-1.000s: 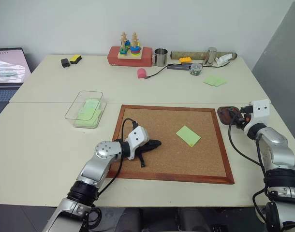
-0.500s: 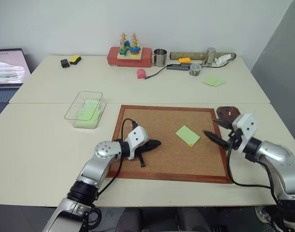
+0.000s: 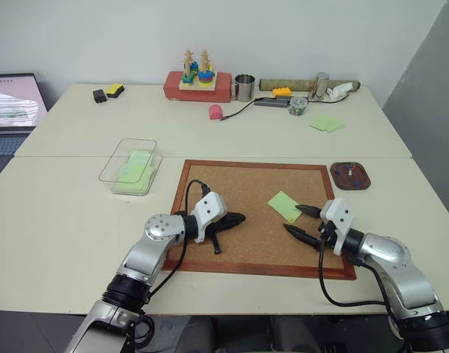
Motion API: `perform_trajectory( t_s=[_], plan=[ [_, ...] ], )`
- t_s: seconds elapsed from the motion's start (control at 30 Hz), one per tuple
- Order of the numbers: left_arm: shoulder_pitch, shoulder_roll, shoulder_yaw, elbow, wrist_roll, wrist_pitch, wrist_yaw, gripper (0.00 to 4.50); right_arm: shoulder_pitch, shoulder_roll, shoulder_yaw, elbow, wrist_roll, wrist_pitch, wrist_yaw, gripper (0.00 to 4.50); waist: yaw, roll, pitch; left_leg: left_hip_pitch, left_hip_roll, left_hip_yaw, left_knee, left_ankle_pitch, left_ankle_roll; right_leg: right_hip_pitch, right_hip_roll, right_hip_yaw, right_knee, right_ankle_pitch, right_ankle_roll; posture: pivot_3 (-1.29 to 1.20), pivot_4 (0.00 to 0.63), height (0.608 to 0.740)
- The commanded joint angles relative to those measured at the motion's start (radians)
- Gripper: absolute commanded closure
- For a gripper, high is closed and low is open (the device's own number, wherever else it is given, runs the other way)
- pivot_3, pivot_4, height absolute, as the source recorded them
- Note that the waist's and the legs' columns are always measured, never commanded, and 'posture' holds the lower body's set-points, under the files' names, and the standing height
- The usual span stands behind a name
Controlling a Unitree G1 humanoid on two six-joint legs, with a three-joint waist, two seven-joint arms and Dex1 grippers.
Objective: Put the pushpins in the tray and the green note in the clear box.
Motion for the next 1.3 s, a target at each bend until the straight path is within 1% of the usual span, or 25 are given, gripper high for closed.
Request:
perform_trajectory(
  t_s=[0.03, 0.17, 0.23, 0.27, 0.43, 0.47, 0.57, 0.67, 0.9, 1.07, 1.3],
  plan=[
    [0.024, 0.014, -0.027, 0.032, 0.044, 0.018, 0.003, 4.5, -0.028, 0.017, -0.009, 0.024, 0.008, -0.021, 0.006, 1.38, 0.0, 0.0, 0.0, 0.0, 0.0, 0.0, 0.0, 0.0, 0.0, 0.0, 0.0, 0.0, 0.0, 0.0, 0.0, 0.0, 0.15, 0.74],
    [0.03, 0.018, -0.026, 0.025, 0.043, 0.019, 0.002, 4.5, -0.031, 0.018, -0.006, 0.041, 0.008, -0.026, 0.02, 1.38, 0.0, 0.0, 0.0, 0.0, 0.0, 0.0, 0.0, 0.0, 0.0, 0.0, 0.0, 0.0, 0.0, 0.0, 0.0, 0.0, 0.15, 0.74],
    [0.033, 0.02, -0.026, 0.021, 0.043, 0.02, 0.002, 4.5, -0.031, 0.021, 0.0, 0.049, 0.003, -0.027, 0.027, 1.75, 0.0, 0.0, 0.0, 0.0, 0.0, 0.0, 0.0, 0.0, 0.0, 0.0, 0.0, 0.0, 0.0, 0.0, 0.0, 0.0, 0.15, 0.74],
    [0.034, 0.021, -0.026, 0.02, 0.043, 0.02, 0.001, 4.5, -0.031, 0.022, 0.003, 0.054, -0.001, -0.031, 0.029, 1.85, 0.0, 0.0, 0.0, 0.0, 0.0, 0.0, 0.0, 0.0, 0.0, 0.0, 0.0, 0.0, 0.0, 0.0, 0.0, 0.0, 0.15, 0.74],
    [0.036, 0.022, -0.026, 0.018, 0.043, 0.02, 0.001, 4.5, -0.024, 0.028, 0.008, 0.054, -0.001, -0.028, 0.034, 2.9, 0.0, 0.0, 0.0, 0.0, 0.0, 0.0, 0.0, 0.0, 0.0, 0.0, 0.0, 0.0, 0.0, 0.0, 0.0, 0.0, 0.15, 0.74],
    [0.035, 0.022, -0.025, 0.019, 0.043, 0.02, 0.001, 4.5, -0.023, 0.028, 0.008, 0.054, -0.001, -0.029, 0.035, 3.19, 0.0, 0.0, 0.0, 0.0, 0.0, 0.0, 0.0, 0.0, 0.0, 0.0, 0.0, 0.0, 0.0, 0.0, 0.0, 0.0, 0.15, 0.74],
    [0.037, 0.022, -0.025, 0.018, 0.043, 0.02, 0.002, 4.5, -0.021, 0.029, 0.005, 0.053, 0.0, -0.032, 0.037, 3.87, 0.0, 0.0, 0.0, 0.0, 0.0, 0.0, 0.0, 0.0, 0.0, 0.0, 0.0, 0.0, 0.0, 0.0, 0.0, 0.0, 0.15, 0.74],
    [0.039, 0.022, -0.026, 0.017, 0.043, 0.02, 0.002, 4.5, -0.02, 0.028, 0.001, 0.051, 0.003, -0.035, 0.041, 4.46, 0.0, 0.0, 0.0, 0.0, 0.0, 0.0, 0.0, 0.0, 0.0, 0.0, 0.0, 0.0, 0.0, 0.0, 0.0, 0.0, 0.15, 0.74],
    [0.04, 0.02, -0.026, 0.02, 0.044, 0.02, 0.004, 4.5, -0.019, 0.024, 0.001, 0.028, 0.002, -0.057, 0.047, 4.46, 0.0, 0.0, 0.0, 0.0, 0.0, 0.0, 0.0, 0.0, 0.0, 0.0, 0.0, 0.0, 0.0, 0.0, 0.0, 0.0, 0.15, 0.74],
    [0.042, 0.019, -0.026, 0.02, 0.045, 0.02, 0.007, 4.5, -0.015, 0.006, 0.0, -0.044, -0.021, -0.091, 0.043, 4.46, 0.0, 0.0, 0.0, 0.0, 0.0, 0.0, 0.0, 0.0, 0.0, 0.0, 0.0, 0.0, 0.0, 0.0, 0.0, 0.0, 0.15, 0.74],
    [0.039, 0.013, -0.026, 0.027, 0.044, 0.019, 0.01, 4.5, -0.002, -0.018, -0.012, -0.127, -0.011, -0.072, 0.053, 4.46, 0.0, 0.0, 0.0, 0.0, 0.0, 0.0, -0.001, 0.0, 0.0, 0.0, 0.0, 0.0, 0.0, 0.0, 0.0, 0.0, 0.15, 0.74]
  ],
)
